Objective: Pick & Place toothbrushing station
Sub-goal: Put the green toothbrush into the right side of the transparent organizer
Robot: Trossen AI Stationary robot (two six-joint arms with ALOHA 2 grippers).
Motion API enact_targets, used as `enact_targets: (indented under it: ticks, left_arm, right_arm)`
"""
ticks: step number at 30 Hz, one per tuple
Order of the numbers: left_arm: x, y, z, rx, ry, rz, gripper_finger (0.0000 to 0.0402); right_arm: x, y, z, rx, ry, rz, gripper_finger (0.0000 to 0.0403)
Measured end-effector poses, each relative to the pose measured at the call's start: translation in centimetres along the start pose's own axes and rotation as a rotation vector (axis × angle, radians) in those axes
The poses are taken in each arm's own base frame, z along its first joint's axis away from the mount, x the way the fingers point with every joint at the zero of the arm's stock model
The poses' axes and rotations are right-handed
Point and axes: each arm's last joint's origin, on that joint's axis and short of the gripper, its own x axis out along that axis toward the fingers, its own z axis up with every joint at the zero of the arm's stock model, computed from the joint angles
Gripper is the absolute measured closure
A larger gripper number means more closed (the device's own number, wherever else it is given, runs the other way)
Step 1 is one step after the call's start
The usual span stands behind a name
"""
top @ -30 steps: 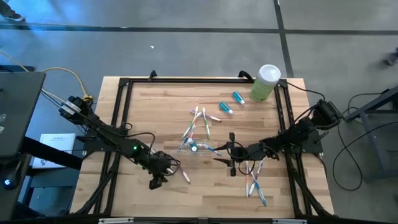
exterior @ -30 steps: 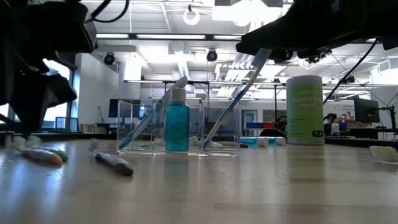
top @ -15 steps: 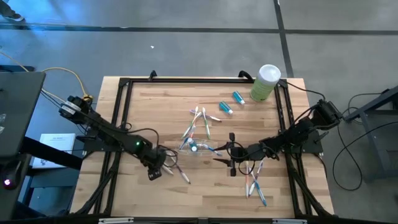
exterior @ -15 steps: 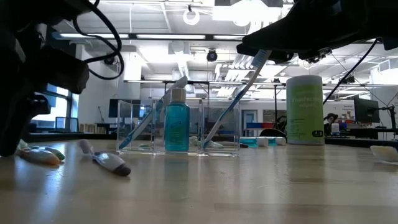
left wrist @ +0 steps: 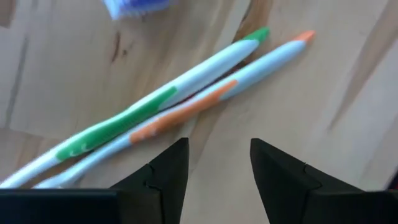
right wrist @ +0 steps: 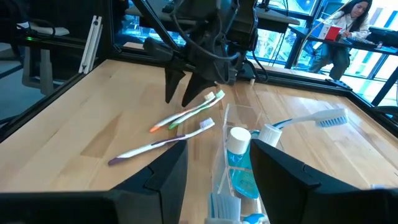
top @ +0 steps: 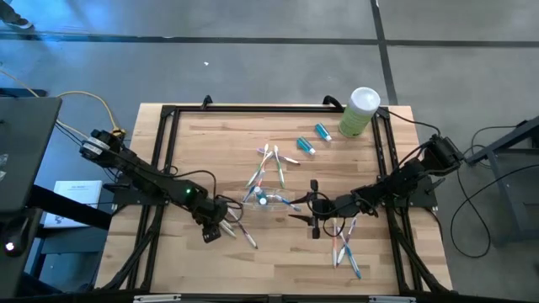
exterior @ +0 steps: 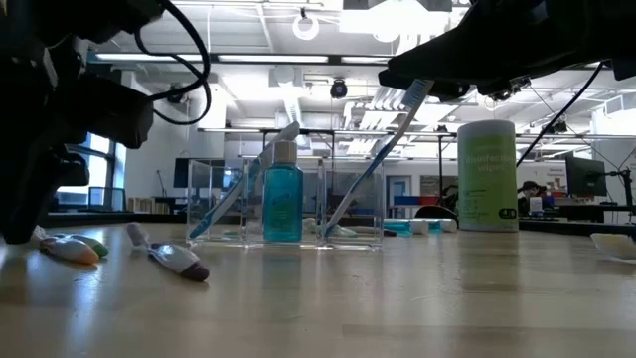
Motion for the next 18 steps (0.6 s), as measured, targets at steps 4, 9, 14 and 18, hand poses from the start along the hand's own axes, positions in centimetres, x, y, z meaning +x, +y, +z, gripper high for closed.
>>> enact_targets:
  ticks: [4, 9, 14, 18]
  left_arm:
    - [-0.4, 0.4, 0.9, -0.051, 0.063, -0.074, 0.0236]
    - [-1.0, 0.9, 2.2, -0.016, 0.125, -0.205, 0.0236]
    - [-1.2, 0.9, 2.8, 0.013, 0.105, -0.256, 0.0236]
    - [-1.1, 0.7, 2.6, -0.055, 0.118, -0.245, 0.0236]
  right_arm:
    - [0.0, 0.0, 0.0, 0.000, 0.000, 0.000, 0.0237]
    - [0.0, 0.0, 0.0, -0.001, 0.001, 0.000, 0.0237]
    - [0.0, 0.0, -0.2, -0.008, 0.017, 0.001, 0.0237]
    - [0.0, 0.0, -0.3, -0.012, 0.028, 0.001, 0.0237]
